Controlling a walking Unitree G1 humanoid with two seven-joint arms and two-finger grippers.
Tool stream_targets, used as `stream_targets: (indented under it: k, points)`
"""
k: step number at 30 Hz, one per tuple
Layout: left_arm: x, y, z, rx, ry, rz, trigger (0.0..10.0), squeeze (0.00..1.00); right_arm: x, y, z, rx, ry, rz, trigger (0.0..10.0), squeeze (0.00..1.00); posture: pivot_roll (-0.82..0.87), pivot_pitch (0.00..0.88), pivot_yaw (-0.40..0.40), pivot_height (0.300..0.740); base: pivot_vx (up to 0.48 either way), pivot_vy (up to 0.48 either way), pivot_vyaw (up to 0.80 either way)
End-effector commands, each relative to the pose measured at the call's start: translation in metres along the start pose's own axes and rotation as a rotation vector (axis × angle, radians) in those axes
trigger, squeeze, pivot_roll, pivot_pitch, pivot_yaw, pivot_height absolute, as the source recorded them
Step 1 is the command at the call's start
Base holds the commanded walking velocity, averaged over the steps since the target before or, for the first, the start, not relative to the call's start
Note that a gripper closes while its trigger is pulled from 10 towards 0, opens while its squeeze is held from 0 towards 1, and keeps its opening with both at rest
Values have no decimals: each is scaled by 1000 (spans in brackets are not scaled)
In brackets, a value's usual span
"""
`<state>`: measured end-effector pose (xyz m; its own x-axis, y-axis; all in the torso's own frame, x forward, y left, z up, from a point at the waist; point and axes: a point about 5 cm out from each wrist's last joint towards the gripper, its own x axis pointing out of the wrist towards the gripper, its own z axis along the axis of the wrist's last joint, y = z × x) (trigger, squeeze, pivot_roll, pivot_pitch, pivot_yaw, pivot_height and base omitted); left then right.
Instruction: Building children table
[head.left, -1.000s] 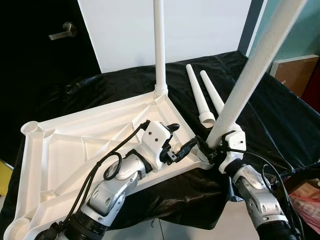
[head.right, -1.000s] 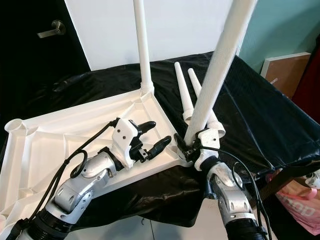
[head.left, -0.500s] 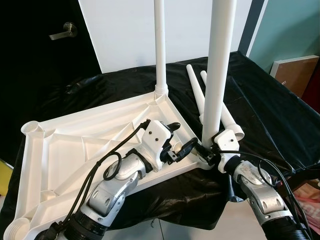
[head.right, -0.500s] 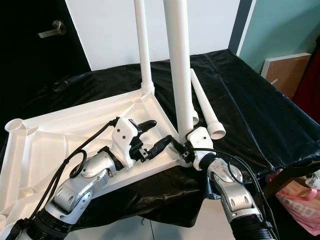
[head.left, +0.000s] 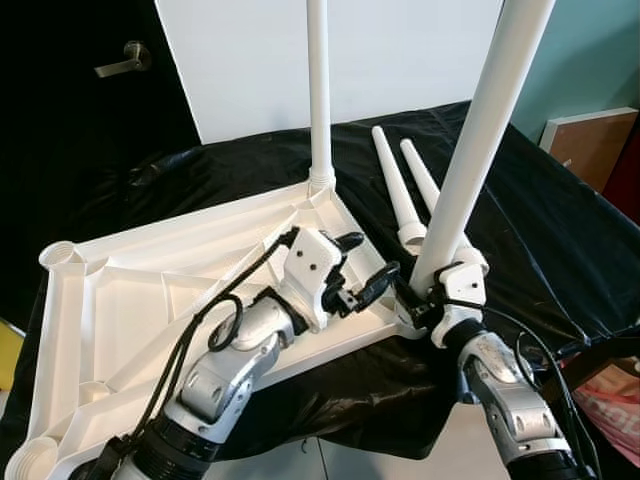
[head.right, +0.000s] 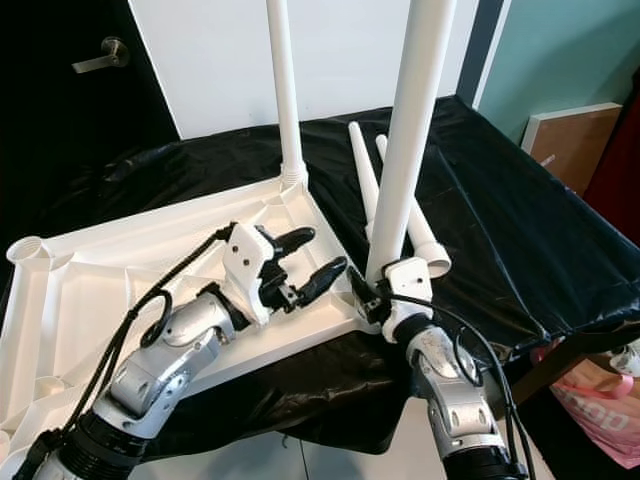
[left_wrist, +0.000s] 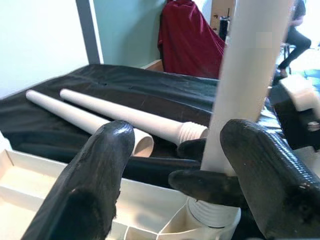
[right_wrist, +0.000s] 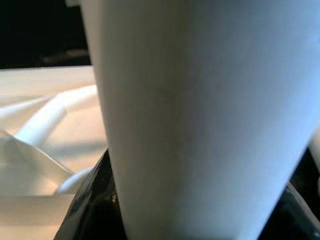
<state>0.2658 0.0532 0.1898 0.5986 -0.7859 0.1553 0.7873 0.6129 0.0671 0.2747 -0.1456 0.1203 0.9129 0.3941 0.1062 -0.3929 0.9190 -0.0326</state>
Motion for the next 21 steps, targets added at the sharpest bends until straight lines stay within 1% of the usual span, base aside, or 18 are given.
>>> stream_targets:
  k: [1,2,4,6,8,10,12,13,14,15,16,17,18,19,20,21]
  points:
    - [1,-4,2,-33,-2,-148,10000,1000,1,3,4,29,-13,56,10000,0,-171,34,38,740,0,0,0]
    - [1,-4,2,-33,-2,-148,10000,1000,1,3,4,29,-13,56,10000,0,-171,34,38,740,0,0,0]
    - [6,-4,14,-64,-47,-207,10000,1000,4,-4,12,4,-8,115,10000,0,-167,30,31,740,0,0,0]
    - [8,-5,17,-71,-59,-221,10000,1000,5,-5,13,-3,-6,128,10000,0,-167,30,31,740,0,0,0]
    - [11,-5,20,-66,-64,-239,10000,1000,7,-7,16,-15,-9,145,10000,0,-161,25,25,740,0,0,0]
    - [19,-8,29,-65,-87,-295,10000,1000,12,-10,23,-31,-13,174,10000,0,-156,15,14,740,0,0,0]
    - [19,-8,29,-65,-87,-295,10000,1000,12,-10,23,-31,-13,174,10000,0,-156,15,14,740,0,0,0]
    - [24,-12,34,-64,-101,-336,10000,212,15,-11,27,-41,-16,201,10000,0,-153,10,8,740,0,0,0]
    - [27,-15,37,-65,-110,-362,10000,212,16,-12,30,-47,-17,217,10000,0,-153,10,8,740,0,0,0]
    - [27,-15,37,-65,-110,-362,10000,212,16,-12,30,-47,-17,217,10000,0,-153,10,8,740,0,0,0]
    - [30,-18,39,-62,-115,-387,10000,0,17,-12,32,-52,-17,236,10000,0,-153,6,4,740,0,0,0]
    - [30,-18,39,-62,-115,-387,10000,0,17,-12,32,-52,-17,236,10000,0,-153,6,4,740,0,0,0]
    - [33,-20,41,-61,-117,-409,10000,0,19,-13,34,-59,-14,256,10000,0,-153,6,4,740,0,0,0]
    - [37,-25,45,-58,-119,-469,10000,0,22,-17,39,-83,-9,291,10000,0,-158,0,-3,740,0,0,0]
    - [37,-25,45,-58,-119,-469,10000,0,22,-17,39,-83,-9,291,10000,0,-158,0,-3,740,0,0,0]
    - [41,-30,49,-42,-114,-531,10000,0,25,-20,45,-110,-1,326,10000,0,-159,0,-7,740,0,0,0]
